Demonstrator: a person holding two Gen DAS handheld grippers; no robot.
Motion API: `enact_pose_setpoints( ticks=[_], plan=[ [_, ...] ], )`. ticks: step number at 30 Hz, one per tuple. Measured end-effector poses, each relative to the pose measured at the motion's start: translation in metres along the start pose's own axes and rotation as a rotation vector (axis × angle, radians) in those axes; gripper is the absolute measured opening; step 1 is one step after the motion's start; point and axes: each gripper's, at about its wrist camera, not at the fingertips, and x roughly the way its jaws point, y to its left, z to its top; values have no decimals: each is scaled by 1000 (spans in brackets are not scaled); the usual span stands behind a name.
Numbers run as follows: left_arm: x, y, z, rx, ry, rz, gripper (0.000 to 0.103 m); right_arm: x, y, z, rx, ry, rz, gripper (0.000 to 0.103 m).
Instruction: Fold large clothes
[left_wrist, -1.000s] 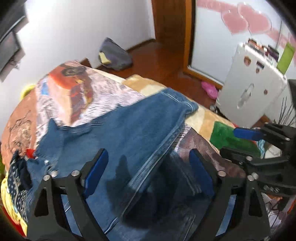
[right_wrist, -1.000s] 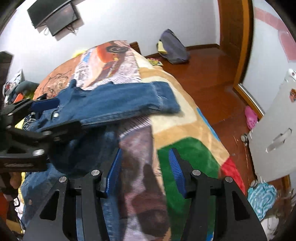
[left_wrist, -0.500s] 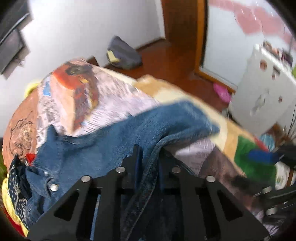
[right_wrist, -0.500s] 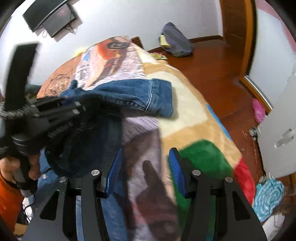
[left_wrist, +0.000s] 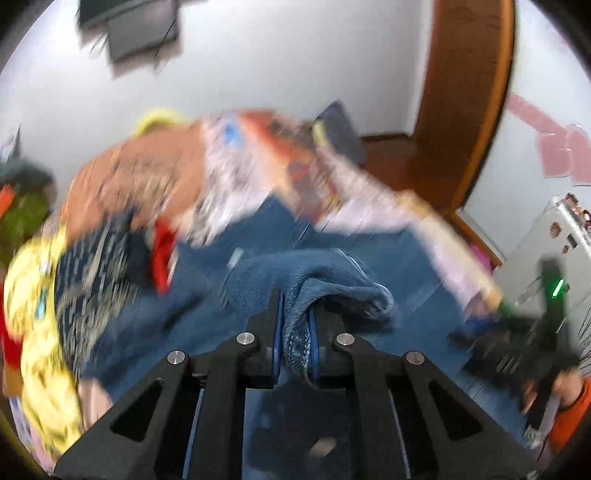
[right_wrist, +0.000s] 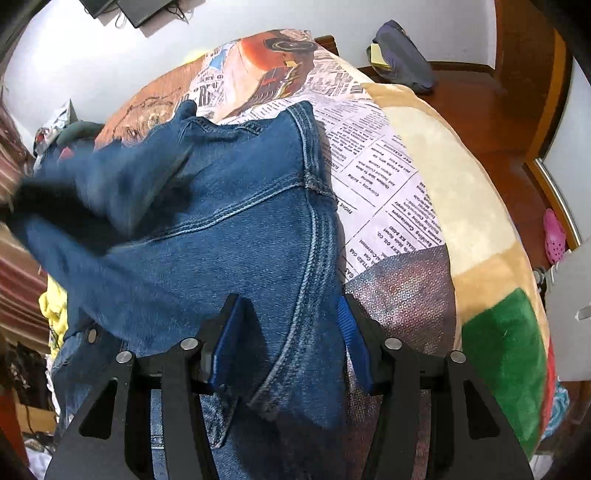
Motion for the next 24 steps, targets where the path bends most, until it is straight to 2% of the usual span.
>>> enact_pose_setpoints(
  ticks=[2,4,5,6,9,13,15,20,24],
  plan=[
    [11,19,-28,-34,68,23,16,-1,-4,-1,12,5,8,50],
    [23,37,-60,-83,137,0,29,-1,-4,-2,3,8,-1,50],
    [25,42,-69,-101,151,-6,41,-3,-3,-4,-8,8,-10,50],
    [29,48,-82,-123,171,-4,48,-3,-1,-6,-20,8,-21,50],
    [30,48,-100,-127,174,3,55,-1,6,-5,-43,8,-54,51],
    [25,28,-92,-17,148,84,56,2,9,-1,-48,19,-85,51],
    [21,16,-82,51,108,109,56,1,9,-1,-43,29,-93,51],
    [20,-4,-59,130,56,62,57,1,10,-3,-43,30,-101,51],
    [46,-19,-46,173,102,9,57,2,12,-2,-39,31,-105,51]
  ],
)
